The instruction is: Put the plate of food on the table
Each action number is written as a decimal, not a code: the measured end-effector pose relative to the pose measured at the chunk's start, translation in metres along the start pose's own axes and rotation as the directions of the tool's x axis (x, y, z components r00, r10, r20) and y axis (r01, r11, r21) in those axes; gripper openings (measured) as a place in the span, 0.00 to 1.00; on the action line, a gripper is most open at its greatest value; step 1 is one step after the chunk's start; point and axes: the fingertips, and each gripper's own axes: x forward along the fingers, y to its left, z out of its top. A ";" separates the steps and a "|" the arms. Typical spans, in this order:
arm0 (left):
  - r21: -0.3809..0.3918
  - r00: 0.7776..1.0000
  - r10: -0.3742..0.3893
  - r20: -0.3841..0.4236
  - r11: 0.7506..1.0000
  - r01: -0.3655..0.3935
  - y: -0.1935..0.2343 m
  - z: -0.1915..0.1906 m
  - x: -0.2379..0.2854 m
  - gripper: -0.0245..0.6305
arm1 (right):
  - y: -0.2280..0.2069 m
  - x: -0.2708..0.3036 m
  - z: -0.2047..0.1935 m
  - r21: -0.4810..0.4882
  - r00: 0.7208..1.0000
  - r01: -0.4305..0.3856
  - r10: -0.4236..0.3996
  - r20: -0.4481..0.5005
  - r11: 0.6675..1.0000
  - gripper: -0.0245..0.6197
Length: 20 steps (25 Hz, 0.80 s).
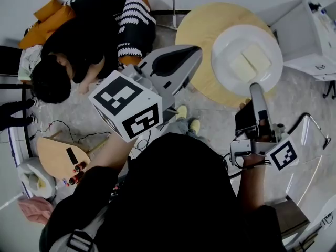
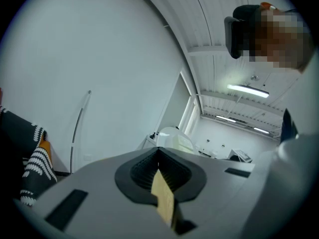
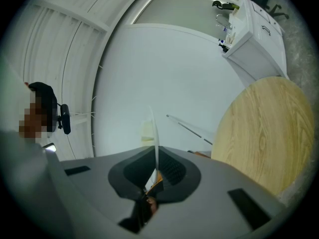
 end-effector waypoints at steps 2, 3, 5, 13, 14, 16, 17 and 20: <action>-0.002 1.000 0.000 0.004 1.000 0.000 0.001 0.001 0.000 0.03 | 0.001 0.000 0.001 -0.007 1.000 0.000 0.000 0.003 1.000 0.06; -0.004 1.000 0.000 0.006 1.000 0.000 0.002 0.002 0.000 0.03 | 0.002 0.000 0.001 -0.009 1.000 0.001 -0.001 0.004 1.000 0.06; -0.006 1.000 -0.005 0.011 1.000 0.005 0.003 0.003 0.000 0.03 | 0.003 0.001 0.002 -0.015 1.000 0.003 -0.003 0.007 1.000 0.06; -0.008 0.999 -0.039 0.027 0.999 0.039 0.008 0.010 0.002 0.03 | 0.011 0.005 0.004 -0.036 0.999 0.013 -0.012 0.031 0.999 0.06; -0.008 0.999 -0.044 0.026 0.999 0.044 0.008 0.010 0.003 0.03 | 0.011 0.005 0.004 -0.037 0.999 0.015 -0.014 0.033 0.999 0.06; -0.007 0.998 -0.051 0.024 0.999 0.051 0.006 0.008 0.003 0.03 | 0.010 0.003 0.005 -0.038 0.999 0.018 -0.017 0.038 0.999 0.06; -0.005 0.998 -0.054 0.023 0.999 0.054 0.006 0.008 0.003 0.03 | 0.009 0.002 0.005 -0.037 0.999 0.020 -0.019 0.040 0.999 0.06; -0.008 0.998 -0.056 0.022 0.998 0.057 0.005 0.007 0.002 0.03 | 0.009 0.001 0.005 -0.038 0.999 0.025 -0.023 0.047 0.999 0.06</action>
